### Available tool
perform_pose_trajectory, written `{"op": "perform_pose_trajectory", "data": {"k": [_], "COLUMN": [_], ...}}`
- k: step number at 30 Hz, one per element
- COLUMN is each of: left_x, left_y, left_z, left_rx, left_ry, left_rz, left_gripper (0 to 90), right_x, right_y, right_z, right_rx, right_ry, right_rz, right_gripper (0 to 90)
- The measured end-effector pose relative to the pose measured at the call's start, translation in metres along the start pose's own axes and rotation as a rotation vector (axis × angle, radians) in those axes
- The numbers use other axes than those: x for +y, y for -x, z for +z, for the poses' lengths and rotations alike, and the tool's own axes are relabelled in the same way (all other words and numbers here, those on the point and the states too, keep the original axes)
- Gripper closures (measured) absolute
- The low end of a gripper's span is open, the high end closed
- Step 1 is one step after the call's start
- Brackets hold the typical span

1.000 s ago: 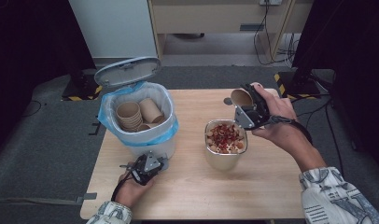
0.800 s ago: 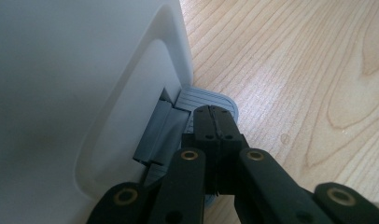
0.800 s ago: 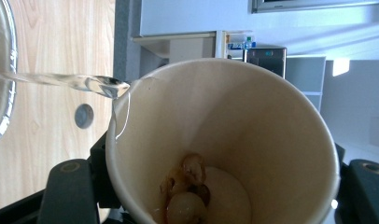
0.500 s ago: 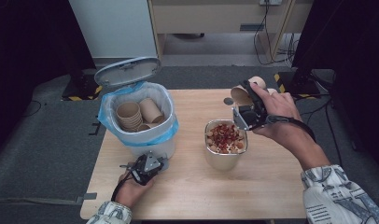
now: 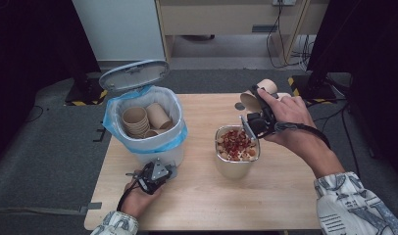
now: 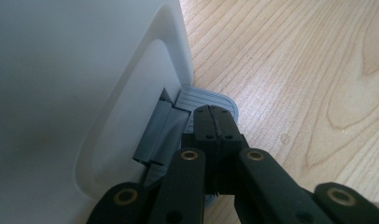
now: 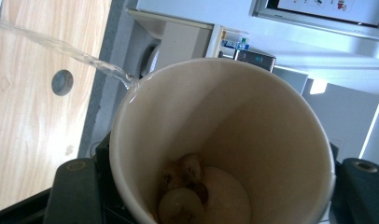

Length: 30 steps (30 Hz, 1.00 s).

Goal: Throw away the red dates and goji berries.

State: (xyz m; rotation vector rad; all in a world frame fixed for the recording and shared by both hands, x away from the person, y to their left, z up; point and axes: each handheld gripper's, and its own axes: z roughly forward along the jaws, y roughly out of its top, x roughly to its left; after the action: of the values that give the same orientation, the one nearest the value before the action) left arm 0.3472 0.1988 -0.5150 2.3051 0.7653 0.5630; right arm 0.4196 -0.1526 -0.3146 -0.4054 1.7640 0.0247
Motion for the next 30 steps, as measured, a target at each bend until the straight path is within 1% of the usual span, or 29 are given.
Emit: {"op": "perform_pose_trajectory", "data": {"k": [5,13,15,18,30], "left_x": [0.0000,0.0000,0.0000,0.0000,0.0000], "left_y": [0.0001,0.0001,0.0000,0.0001,0.0001], "left_z": [0.0000,0.0000,0.0000,0.0000,0.0000], "left_rx": [0.001,0.000,0.000,0.000,0.001], "left_ry": [-0.001,0.000,0.000,0.000,-0.001], "left_rz": [0.001,0.001,0.001,0.001,0.002], "left_gripper": [89.9,89.9,89.9,89.9,89.9], "right_x": [-0.0011,0.0002,0.0007,0.0007,-0.0001], "right_y": [-0.0025,-0.0066,-0.0067,-0.0064,-0.0062], "right_z": [-0.0002,-0.0003,-0.0001,0.0000,-0.0022], "right_rx": [-0.003,-0.013,-0.017,-0.026,-0.036], "right_ry": [0.000,-0.002,0.001,0.008,-0.001], "right_rz": [0.002,-0.012,-0.018,-0.015,-0.023], "right_gripper": [31.6,31.6,31.6,31.6,31.6]}}
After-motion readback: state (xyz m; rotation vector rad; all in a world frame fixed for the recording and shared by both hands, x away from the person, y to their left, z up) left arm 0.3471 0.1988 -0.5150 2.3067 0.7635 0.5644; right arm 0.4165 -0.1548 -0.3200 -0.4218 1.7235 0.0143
